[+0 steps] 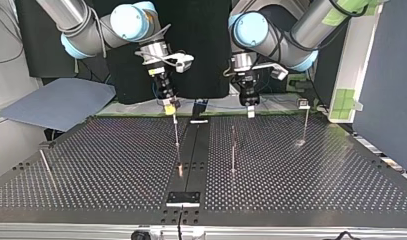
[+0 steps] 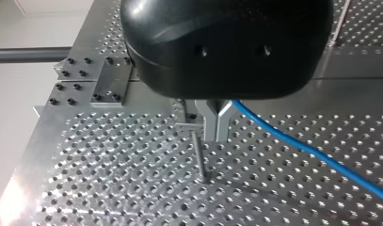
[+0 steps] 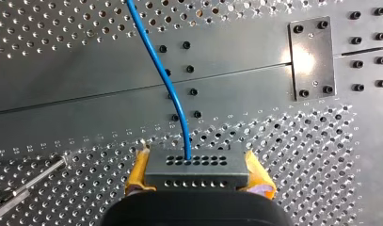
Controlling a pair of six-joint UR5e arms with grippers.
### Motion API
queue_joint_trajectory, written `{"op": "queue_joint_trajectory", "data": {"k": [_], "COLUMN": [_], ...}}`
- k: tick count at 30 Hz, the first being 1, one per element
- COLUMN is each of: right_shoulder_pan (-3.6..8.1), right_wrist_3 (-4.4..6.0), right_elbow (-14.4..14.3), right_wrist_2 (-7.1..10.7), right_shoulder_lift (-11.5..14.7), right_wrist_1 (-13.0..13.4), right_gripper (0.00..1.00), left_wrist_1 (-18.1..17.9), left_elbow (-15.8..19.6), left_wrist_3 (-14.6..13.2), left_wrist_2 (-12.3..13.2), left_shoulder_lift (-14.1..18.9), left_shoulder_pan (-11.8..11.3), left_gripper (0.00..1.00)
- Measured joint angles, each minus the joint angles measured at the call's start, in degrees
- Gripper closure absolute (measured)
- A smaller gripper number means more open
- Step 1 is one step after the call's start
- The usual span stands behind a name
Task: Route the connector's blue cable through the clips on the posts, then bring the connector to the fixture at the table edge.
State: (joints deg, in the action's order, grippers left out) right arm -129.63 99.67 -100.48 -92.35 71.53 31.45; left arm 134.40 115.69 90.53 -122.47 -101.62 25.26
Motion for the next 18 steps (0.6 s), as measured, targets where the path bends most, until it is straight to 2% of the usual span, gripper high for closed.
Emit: {"op": "queue_joint_trajectory", "data": {"k": [7, 18], "right_shoulder_pan": [1.55, 4.09], "right_wrist_3": [0.09, 0.03], "right_elbow": [0.2, 1.2], "right_wrist_2": [1.56, 2.6], "right_shoulder_lift": [-0.1, -0.7], "right_wrist_1": [-0.4, -1.0], "right_gripper": [1.0, 1.0], "left_wrist_1": [0.3, 0.7], "left_elbow": [-1.6, -2.4], "left_wrist_3": [-0.2, -0.2], "left_wrist_2": [2.1, 6.5], "left_shoulder_lift": [0.0, -0.4], "left_shoulder_pan": [-1.6, -4.2], "left_gripper": [1.0, 1.0]}}
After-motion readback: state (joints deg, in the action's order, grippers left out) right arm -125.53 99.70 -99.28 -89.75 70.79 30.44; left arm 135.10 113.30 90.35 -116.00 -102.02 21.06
